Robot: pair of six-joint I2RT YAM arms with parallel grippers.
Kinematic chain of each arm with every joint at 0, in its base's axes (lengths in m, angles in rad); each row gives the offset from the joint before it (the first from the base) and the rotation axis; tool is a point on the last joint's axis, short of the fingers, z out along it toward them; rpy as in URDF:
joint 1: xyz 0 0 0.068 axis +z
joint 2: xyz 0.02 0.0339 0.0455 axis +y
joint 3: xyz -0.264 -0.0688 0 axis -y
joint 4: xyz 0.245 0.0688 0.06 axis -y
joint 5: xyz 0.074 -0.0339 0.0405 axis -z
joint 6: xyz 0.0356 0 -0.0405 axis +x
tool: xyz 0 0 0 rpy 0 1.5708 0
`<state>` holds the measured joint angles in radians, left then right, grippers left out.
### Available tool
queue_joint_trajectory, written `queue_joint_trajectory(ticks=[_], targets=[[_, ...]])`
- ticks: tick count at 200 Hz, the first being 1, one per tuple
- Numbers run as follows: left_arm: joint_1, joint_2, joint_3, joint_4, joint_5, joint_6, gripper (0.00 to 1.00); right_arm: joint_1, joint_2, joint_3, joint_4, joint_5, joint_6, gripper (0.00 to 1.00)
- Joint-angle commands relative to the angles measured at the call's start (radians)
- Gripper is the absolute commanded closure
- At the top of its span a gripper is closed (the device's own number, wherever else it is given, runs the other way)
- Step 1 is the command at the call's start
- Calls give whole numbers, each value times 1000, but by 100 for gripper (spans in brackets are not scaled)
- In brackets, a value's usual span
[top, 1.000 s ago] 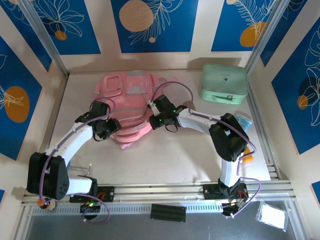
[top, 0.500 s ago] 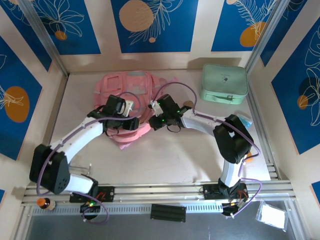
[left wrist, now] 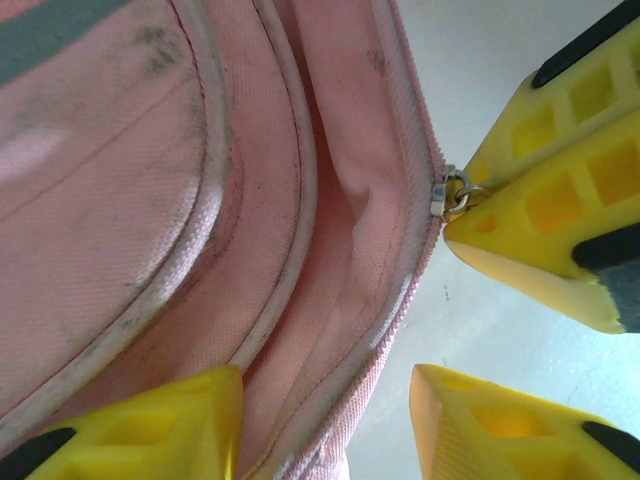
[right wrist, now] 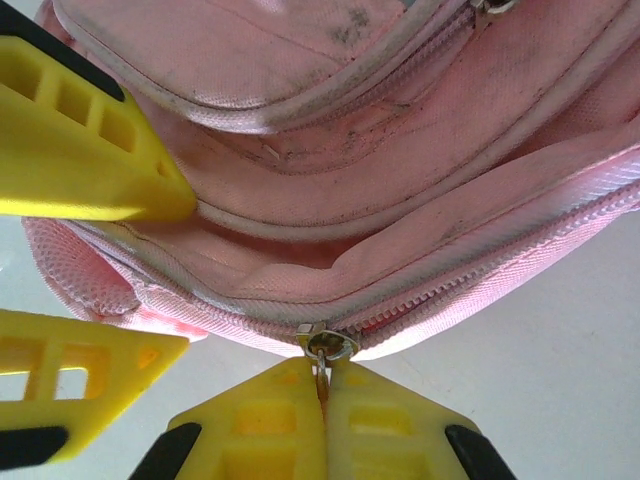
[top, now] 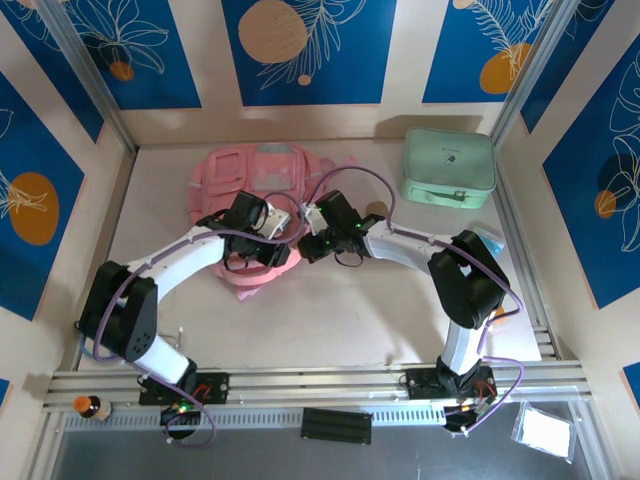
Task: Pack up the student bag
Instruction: Zip the student bag at the center of the table.
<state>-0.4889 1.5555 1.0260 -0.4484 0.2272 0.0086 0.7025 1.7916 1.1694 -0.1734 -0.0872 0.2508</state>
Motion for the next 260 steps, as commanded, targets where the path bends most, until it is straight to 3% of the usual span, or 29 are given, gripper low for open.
queue_joint_trajectory(ticks=[1,18,71,98,176,211,260], targets=[[-13,20,9,14,21,35,54,-1,-52,-20,3,-58,11,100],[-13,30,8,18,23,44,58,-4,-52,-26,6,-59,17,100],[-13,17,-6,2,11,28,90,-18,-53,-69,73,45,-40,100],[-12,-38,-38,2,-8,16,100,-69,-8,-45,94,66,-50,99],[-14,-141,-81,-70,5,-26,100,-153,63,49,84,88,-108,91],[-13,-242,-84,-88,118,-73,100,-193,152,176,12,85,-78,87],[-14,-303,-127,-162,102,-85,100,-235,241,322,-57,71,16,82]])
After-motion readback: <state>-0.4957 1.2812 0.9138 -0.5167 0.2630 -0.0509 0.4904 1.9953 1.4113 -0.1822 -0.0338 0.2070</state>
